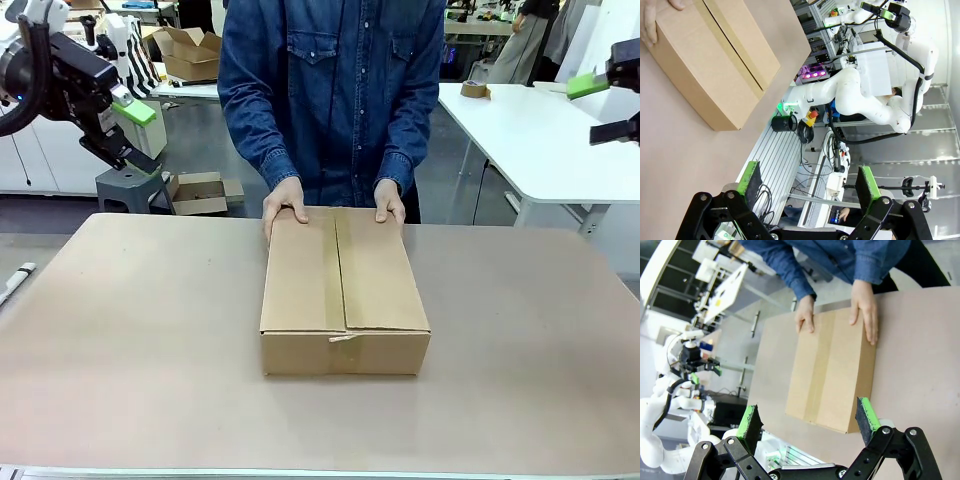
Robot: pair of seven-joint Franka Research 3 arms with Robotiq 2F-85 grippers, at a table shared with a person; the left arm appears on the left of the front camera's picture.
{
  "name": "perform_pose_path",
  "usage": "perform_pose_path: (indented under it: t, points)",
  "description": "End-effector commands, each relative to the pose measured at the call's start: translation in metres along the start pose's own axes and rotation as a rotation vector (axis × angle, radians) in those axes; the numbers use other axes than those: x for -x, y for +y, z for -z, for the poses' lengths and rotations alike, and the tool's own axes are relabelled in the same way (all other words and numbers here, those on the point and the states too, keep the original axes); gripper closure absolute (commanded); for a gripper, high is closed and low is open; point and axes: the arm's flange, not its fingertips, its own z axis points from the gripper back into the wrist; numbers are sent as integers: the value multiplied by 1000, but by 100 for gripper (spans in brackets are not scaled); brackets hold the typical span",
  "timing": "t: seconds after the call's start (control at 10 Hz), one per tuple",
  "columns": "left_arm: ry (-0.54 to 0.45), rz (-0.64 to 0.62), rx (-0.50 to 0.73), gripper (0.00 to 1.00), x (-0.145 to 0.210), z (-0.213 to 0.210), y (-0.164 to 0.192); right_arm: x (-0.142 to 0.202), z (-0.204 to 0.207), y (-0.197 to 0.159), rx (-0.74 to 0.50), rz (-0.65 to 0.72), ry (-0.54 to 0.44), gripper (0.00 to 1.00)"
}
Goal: Pack the gift set into the box.
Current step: Press and hold the closed box until the human finishes sealing it.
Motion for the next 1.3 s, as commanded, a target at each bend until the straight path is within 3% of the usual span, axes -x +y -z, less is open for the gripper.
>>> perform_pose_path:
  t: [0.0, 0.7, 0.8, 0.9, 1.0, 1.1, 1.2]
  points:
    - [2, -11, -9, 0, 2, 1, 0, -3, -2, 0, -18, -22, -2, 0]
    - [0, 0, 0, 0, 0, 0, 0, 0, 0, 0, 0, 0, 0, 0]
    - [-4, 180, 14, 0, -10, 33, 0, -11, 31, 15, -16, -205, 30, 0]
    - [-21, 331, 7, 0, -19, 64, -1, -21, 67, 30, -115, -491, 10, 0]
    - [-123, 471, 20, 0, -24, 96, 2, -21, 102, 41, -350, -771, 78, 0]
    - [-170, 564, -30, 0, -22, 116, 3, -18, 123, 48, -541, -921, 124, 0]
    - [-261, 671, -58, 0, -16, 135, 3, -14, 143, 55, -656, -1100, 149, 0]
